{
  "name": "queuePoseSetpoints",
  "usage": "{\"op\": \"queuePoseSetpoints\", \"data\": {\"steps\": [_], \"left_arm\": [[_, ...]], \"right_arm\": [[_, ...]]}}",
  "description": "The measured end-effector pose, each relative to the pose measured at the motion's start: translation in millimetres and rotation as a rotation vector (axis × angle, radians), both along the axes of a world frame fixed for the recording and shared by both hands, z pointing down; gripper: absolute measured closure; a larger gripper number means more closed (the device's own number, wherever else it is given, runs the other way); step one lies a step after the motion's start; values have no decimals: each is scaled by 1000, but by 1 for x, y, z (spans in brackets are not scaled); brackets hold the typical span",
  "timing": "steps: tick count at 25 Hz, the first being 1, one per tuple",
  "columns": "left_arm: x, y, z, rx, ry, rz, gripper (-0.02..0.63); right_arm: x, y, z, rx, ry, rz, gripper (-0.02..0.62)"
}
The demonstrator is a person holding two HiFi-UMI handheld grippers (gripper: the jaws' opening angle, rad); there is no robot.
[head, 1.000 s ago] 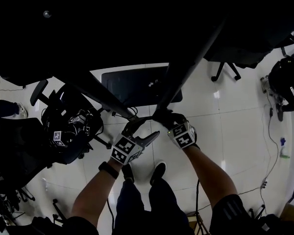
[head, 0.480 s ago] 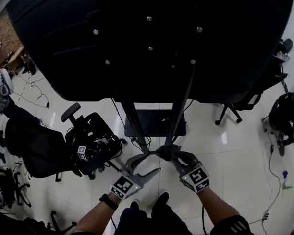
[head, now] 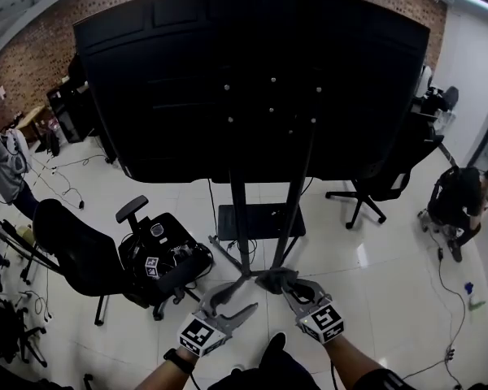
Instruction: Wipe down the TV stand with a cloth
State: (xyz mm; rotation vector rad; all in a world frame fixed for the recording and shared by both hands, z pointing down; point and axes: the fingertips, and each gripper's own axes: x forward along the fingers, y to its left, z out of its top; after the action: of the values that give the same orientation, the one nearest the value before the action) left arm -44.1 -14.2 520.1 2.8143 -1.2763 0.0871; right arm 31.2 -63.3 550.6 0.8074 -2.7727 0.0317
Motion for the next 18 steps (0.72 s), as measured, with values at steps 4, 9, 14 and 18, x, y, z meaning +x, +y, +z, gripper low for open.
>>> {"op": "queuePoseSetpoints", "data": {"steps": [4, 9, 14, 18], "left_arm": [[-1, 69, -13, 20, 25, 25, 290], [-1, 136, -21, 26, 35, 45, 290], [3, 176, -35, 41, 53, 36, 291], [8, 192, -48, 56, 76, 12, 291]], "right_arm": [[0, 73, -11, 4, -13, 35, 561], [17, 147, -28, -14, -65, 98, 561], [42, 185, -36, -35, -97, 145, 563], [51, 202, -43, -19, -95, 120, 565]]}}
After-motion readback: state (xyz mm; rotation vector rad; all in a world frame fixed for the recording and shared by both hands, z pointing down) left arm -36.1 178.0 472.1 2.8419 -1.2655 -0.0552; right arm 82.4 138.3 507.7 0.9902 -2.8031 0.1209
